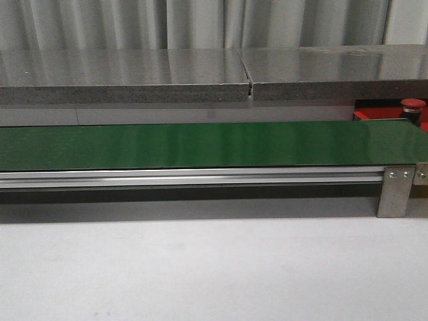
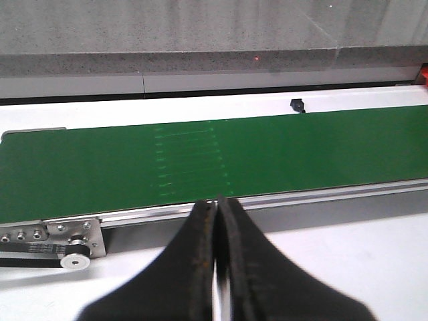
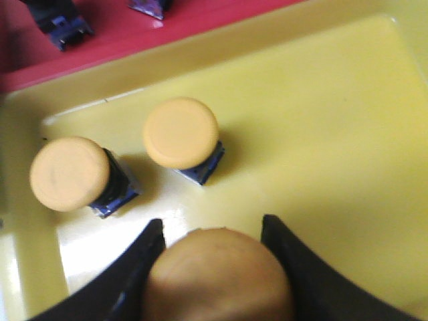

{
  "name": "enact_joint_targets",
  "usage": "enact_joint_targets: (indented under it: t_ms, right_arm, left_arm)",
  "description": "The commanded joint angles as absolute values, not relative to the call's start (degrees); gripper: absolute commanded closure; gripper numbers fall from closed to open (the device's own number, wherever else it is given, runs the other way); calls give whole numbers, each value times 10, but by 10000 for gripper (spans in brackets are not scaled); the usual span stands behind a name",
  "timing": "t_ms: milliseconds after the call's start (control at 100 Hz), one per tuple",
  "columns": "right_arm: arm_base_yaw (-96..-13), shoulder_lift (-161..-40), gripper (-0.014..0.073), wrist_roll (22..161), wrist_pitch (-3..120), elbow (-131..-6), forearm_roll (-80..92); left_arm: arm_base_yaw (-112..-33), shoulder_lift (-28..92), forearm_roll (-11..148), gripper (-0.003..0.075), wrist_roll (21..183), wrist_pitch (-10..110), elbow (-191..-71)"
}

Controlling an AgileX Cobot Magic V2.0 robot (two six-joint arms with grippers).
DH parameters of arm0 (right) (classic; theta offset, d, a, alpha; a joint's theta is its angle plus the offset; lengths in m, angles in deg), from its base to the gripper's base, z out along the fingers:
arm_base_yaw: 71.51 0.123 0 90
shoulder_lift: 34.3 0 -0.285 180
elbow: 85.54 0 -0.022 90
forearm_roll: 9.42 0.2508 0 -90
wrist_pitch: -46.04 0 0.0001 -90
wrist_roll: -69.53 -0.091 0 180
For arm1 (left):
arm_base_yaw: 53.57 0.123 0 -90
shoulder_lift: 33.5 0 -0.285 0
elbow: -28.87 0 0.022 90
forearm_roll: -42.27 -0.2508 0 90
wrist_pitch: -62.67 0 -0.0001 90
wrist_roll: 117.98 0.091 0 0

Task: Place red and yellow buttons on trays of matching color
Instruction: 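Carry the yellow button into the yellow tray and open the right gripper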

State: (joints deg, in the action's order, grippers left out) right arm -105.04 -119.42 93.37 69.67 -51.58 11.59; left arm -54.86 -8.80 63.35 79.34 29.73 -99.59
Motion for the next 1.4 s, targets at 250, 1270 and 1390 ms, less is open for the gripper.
enact_joint_targets:
  t_ms: [250, 1270, 1390]
  right_arm:
    - [-1054, -1180, 515, 934, 567, -465, 143]
    - [-1048, -1319, 256, 934, 554, -487, 148]
    - [-1048, -1317, 66, 934, 556, -487, 148]
  left_arm:
    - [-554, -83, 648, 739, 794, 336, -1012]
    - [-554, -83, 648, 739, 794, 336, -1012]
    - [-554, -83, 648, 739, 794, 336, -1012]
